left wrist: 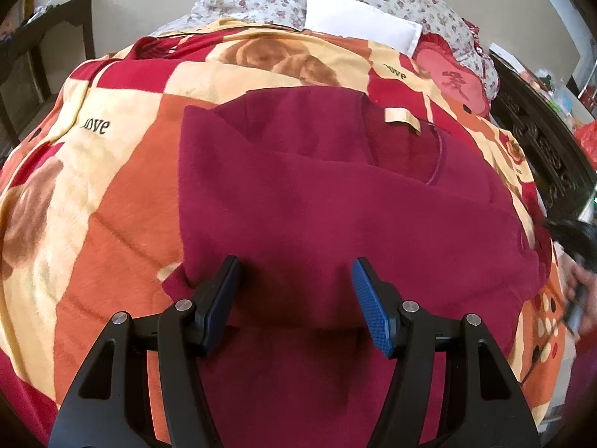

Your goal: Fold small clothes

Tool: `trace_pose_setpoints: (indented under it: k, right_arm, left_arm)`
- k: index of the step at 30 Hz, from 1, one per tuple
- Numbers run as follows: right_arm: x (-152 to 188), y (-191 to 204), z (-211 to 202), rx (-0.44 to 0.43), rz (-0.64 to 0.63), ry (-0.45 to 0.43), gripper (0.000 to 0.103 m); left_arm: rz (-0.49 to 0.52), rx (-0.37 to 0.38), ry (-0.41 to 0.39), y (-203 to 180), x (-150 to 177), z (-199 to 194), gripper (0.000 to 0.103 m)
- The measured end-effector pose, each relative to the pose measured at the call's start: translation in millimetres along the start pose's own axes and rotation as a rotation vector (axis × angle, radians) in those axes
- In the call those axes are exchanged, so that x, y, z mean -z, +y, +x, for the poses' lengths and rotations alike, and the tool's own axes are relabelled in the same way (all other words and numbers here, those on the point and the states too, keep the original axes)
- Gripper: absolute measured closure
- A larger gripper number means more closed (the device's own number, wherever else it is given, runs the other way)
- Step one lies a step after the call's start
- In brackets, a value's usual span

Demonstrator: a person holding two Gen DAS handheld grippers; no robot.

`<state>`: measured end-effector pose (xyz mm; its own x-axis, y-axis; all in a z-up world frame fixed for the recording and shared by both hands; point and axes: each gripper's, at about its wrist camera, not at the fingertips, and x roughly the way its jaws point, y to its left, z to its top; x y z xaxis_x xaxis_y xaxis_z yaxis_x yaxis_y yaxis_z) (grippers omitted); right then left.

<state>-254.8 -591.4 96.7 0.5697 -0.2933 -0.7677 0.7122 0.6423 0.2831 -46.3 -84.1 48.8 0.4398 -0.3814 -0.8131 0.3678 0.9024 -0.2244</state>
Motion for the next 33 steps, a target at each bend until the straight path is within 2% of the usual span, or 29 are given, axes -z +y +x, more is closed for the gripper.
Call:
trace_pose_setpoints:
  k: [1, 3, 5, 7, 10, 13, 15, 16, 18, 19, 20, 21, 22, 23, 24, 28, 30, 32, 33]
  right_arm:
    - [4.0, -8.8, -19.8, -0.009, 0.01, -0.035, 0.091]
    - [18.9, -33.6, -58.5, 0.047, 0.013, -0.097, 0.091]
    - [33.5, -61.8, -77.3, 0.149, 0.034, -0.09, 0.091]
    - [42.2, -81.7, -86.4, 0.198, 0.073, -0.069, 0.091]
    - [39.9, -77.1, -85.8, 0.121, 0.045, -0.02, 0.091]
    - [28.9, -34.8, -72.8, 0.034, -0.022, -0.032, 0.085]
    - [18.6, 4.6, -42.4, 0.029, -0.099, -0.006, 0.032]
    - [14.4, 14.6, -30.4, 0.028, -0.119, 0.001, 0.024]
    - [2.5, 36.3, 6.0, 0.044, -0.15, 0.026, 0.023]
    - [-1.2, 38.5, 17.8, 0.051, -0.156, 0.033, 0.024]
    - [-4.9, 38.8, 36.8, 0.078, -0.163, 0.052, 0.037]
    - [-6.8, 34.5, 50.7, 0.103, -0.154, 0.084, 0.069]
    - [-7.1, 27.7, 59.8, 0.116, -0.13, 0.119, 0.086]
    - [-7.9, 16.6, 56.3, 0.08, -0.084, 0.111, 0.096]
    - [-6.4, 8.2, 45.2, 0.049, -0.061, 0.086, 0.098]
    - [13.4, -41.7, -32.5, 0.031, -0.007, -0.045, 0.099]
    - [33.8, -82.3, -59.8, 0.105, 0.026, -0.024, 0.099]
    - [47.8, -115.5, -69.7, 0.166, 0.097, 0.016, 0.098]
    - [54.0, -130.5, -73.7, 0.164, 0.139, 0.044, 0.095]
  left_arm:
    - [-0.006, 0.0, 0.001, 1.1, 0.0, 1.6, 0.041]
    - [-0.014, 0.001, 0.006, 1.0, 0.4, 4.3, 0.041]
    - [-0.011, 0.005, 0.001, -1.2, 1.8, 3.5, 0.041]
    - [0.003, 0.007, -0.005, -4.9, 3.1, 2.8, 0.041]
    - [0.017, 0.002, -0.006, -11.5, 3.5, 0.9, 0.041]
    - [0.008, 0.027, -0.013, -14.4, 2.4, -4.3, 0.041]
    - [0.01, 0.033, -0.018, -16.3, 3.2, -7.8, 0.041]
    - [0.013, 0.033, -0.017, -17.2, 3.9, -8.8, 0.041]
    - [0.023, 0.026, -0.007, -17.5, 6.0, -8.9, 0.041]
    - [0.024, 0.022, -0.003, -17.2, 6.5, -8.5, 0.041]
    - [0.025, 0.017, 0.003, -16.6, 7.5, -7.7, 0.041]
    - [0.026, 0.016, 0.008, -16.2, 8.1, -7.1, 0.041]
    - [0.026, 0.016, 0.01, -15.4, 9.0, -7.0, 0.041]
    - [0.024, 0.017, 0.007, -13.8, 9.2, -7.4, 0.041]
    - [0.019, 0.018, 0.003, -12.3, 9.1, -7.8, 0.041]
    - [0.001, 0.018, 0.0, -6.9, 7.6, -2.8, 0.041]
    - [-0.007, 0.02, 0.0, -7.0, 7.4, -0.1, 0.041]
    - [-0.01, 0.027, -0.005, -8.1, 8.4, -0.2, 0.041]
    - [-0.008, 0.029, -0.008, -9.4, 9.2, -0.3, 0.041]
